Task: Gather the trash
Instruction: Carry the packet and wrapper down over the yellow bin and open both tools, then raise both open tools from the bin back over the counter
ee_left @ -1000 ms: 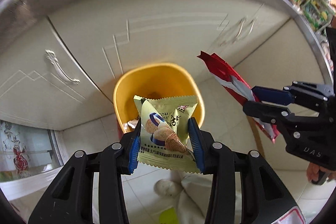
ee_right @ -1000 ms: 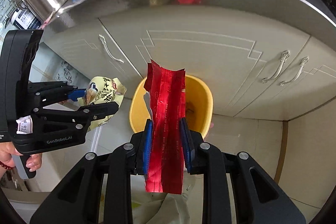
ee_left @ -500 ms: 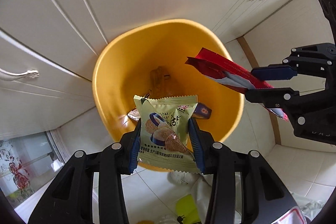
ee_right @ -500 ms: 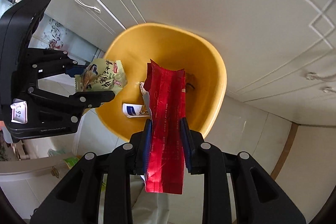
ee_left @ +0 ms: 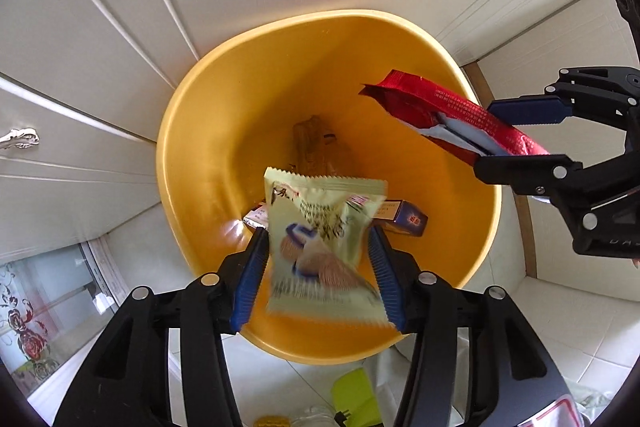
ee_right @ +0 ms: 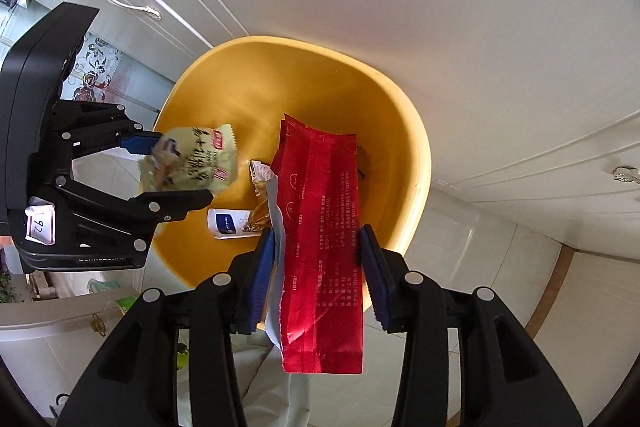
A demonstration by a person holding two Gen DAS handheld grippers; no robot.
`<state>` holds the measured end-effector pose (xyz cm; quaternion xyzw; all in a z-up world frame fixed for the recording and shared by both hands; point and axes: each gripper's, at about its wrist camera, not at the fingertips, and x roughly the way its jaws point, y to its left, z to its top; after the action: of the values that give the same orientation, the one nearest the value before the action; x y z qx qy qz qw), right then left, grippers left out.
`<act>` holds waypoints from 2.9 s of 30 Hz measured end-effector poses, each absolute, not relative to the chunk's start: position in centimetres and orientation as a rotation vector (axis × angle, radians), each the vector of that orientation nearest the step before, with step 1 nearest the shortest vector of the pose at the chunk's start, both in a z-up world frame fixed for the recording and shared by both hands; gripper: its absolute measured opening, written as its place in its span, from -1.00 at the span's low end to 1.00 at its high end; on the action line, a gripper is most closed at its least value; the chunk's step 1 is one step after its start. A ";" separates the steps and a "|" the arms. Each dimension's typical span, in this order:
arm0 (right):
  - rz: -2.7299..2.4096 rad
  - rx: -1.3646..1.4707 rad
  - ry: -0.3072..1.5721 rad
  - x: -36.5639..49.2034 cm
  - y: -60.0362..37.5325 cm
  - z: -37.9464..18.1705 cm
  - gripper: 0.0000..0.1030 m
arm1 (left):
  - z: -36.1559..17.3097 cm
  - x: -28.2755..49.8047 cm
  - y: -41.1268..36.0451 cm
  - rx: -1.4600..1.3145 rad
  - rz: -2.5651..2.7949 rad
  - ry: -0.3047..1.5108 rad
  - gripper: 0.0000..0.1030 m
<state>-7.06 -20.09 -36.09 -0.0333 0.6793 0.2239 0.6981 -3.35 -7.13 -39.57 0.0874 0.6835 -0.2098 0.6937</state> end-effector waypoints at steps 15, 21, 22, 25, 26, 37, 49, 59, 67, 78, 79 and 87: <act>0.489 -0.058 1.468 -7.3 -20.0 -33.7 0.11 | -37.8 -3.5 -6.9 0.200 -0.438 1.502 0.25; 0.476 -0.022 1.431 -7.6 -21.8 -30.3 0.11 | -35.2 -3.8 -6.8 0.185 -0.427 1.473 0.25; 0.475 -0.016 1.425 -7.8 -21.9 -29.7 0.11 | -34.6 -4.0 -6.8 0.182 -0.426 1.465 0.25; 0.472 -0.005 1.398 -8.7 -21.9 -27.8 0.11 | -32.6 -4.6 -6.9 0.166 -0.417 1.440 0.25; 0.470 -0.002 1.389 -9.1 -22.0 -26.9 0.11 | -31.7 -4.9 -6.9 0.160 -0.414 1.431 0.25; 0.400 -0.003 1.289 -11.9 -22.0 -19.1 0.11 | -22.3 -9.3 -7.4 0.169 -0.336 1.271 0.27; 0.321 0.034 1.101 -13.5 -22.8 -8.0 0.12 | -12.2 -11.7 -5.9 0.136 -0.265 1.107 0.32; 0.296 0.028 0.985 -11.5 -21.9 -3.0 0.16 | -8.0 -9.3 -4.9 0.131 -0.231 1.022 0.35; 0.303 0.042 0.940 -5.3 -22.7 -1.9 0.16 | -6.6 -4.1 -4.8 0.088 -0.212 0.998 0.37; 0.349 0.033 0.946 8.3 -24.8 -3.4 0.17 | -6.9 8.6 -5.8 -0.016 -0.132 1.004 0.44; 0.354 0.026 0.948 9.4 -24.9 -3.6 0.17 | -6.9 9.7 -6.0 -0.024 -0.123 1.000 0.45; 0.355 -0.004 0.947 19.3 -26.6 -5.2 0.19 | -6.7 17.5 -8.4 -0.062 -0.102 0.976 0.50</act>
<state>19.34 -26.55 -5.16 -0.0020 0.4536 0.1699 0.8749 17.49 -8.38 -6.67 -0.0298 0.4684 -0.0489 0.8817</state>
